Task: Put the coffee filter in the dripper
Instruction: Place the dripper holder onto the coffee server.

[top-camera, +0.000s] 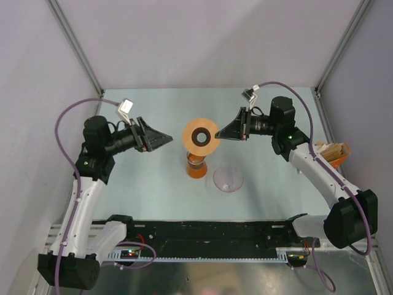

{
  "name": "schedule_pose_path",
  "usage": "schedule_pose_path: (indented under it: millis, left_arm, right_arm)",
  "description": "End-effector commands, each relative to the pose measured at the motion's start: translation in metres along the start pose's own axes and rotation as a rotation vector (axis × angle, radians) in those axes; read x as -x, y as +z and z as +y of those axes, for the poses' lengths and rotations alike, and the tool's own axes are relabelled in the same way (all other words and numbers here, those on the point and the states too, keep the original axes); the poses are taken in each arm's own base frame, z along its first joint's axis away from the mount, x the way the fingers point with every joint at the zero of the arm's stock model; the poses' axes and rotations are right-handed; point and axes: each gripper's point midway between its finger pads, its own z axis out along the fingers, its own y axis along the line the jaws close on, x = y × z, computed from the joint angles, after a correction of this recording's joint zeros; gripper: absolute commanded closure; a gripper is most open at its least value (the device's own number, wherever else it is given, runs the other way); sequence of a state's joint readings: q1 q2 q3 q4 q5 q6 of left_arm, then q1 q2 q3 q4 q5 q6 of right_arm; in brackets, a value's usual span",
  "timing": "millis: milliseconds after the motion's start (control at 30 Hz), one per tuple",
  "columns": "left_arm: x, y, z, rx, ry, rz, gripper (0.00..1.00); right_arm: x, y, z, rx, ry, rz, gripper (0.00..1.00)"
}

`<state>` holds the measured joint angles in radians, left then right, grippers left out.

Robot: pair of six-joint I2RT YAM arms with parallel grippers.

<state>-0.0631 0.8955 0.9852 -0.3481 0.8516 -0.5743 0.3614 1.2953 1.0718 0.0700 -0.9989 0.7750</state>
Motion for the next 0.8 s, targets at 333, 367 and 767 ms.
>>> schedule_pose_path:
  millis: [333, 367, 767]
  left_arm:
    - [-0.027, 0.028, -0.037, -0.287, -0.069, 0.052, 0.40]
    - [-0.030, 0.029, -0.037, -0.289, -0.071, 0.059, 0.40]
    - [-0.042, 0.042, -0.017, -0.265, -0.122, 0.077, 0.94]
  right_arm:
    - [-0.011, 0.016, 0.023, 0.087, -0.019, 0.076, 1.00]
    - [-0.012, 0.017, 0.023, 0.090, -0.015, 0.078, 1.00]
    - [-0.020, 0.030, -0.004, 0.058, 0.062, 0.107, 1.00]
